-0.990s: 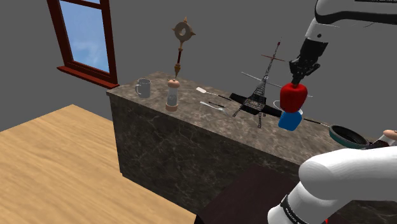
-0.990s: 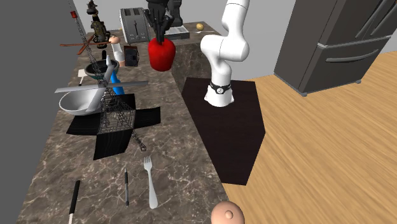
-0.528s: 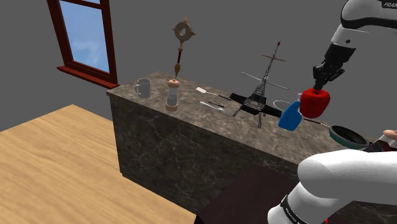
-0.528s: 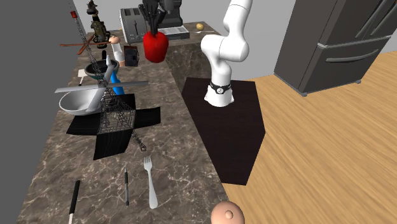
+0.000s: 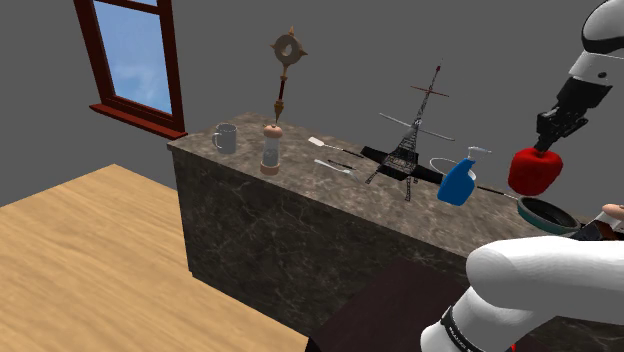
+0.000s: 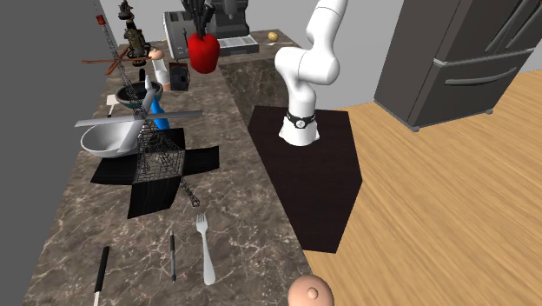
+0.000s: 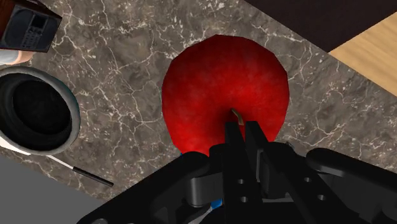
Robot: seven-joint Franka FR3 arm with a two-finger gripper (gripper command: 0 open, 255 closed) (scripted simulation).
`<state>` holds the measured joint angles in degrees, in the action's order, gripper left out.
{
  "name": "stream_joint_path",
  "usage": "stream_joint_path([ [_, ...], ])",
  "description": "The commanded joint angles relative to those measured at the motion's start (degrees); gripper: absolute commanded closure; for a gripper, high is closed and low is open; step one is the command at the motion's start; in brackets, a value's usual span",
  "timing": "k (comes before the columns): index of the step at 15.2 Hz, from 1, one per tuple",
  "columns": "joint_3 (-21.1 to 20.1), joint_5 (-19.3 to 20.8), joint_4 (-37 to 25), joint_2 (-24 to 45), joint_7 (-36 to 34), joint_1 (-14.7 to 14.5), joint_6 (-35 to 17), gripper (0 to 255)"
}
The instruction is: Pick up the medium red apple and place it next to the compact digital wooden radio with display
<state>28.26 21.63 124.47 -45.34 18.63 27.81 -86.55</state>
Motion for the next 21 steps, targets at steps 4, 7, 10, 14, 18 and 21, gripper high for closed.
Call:
stream_joint_path([
  [4, 6.5, 3.6, -3.2, 0.7, 7.2, 0.9, 0.2, 255],
  [7, 10.6, 5.3, -5.9, 1.8, 11.4, 0.8, 0.1, 255],
  [10, 15.0, 6.7, -9.2, 3.4, 15.7, 0.3, -0.1, 255],
  [14, 21.6, 8.0, -14.4, 6.1, 21.6, -1.5, -0.5, 255],
  [18, 29.6, 8.4, -20.7, 9.5, 27.7, -4.9, -1.0, 255],
  [21, 32.7, 8.9, -21.1, 9.9, 29.2, -6.1, -2.4, 255],
])
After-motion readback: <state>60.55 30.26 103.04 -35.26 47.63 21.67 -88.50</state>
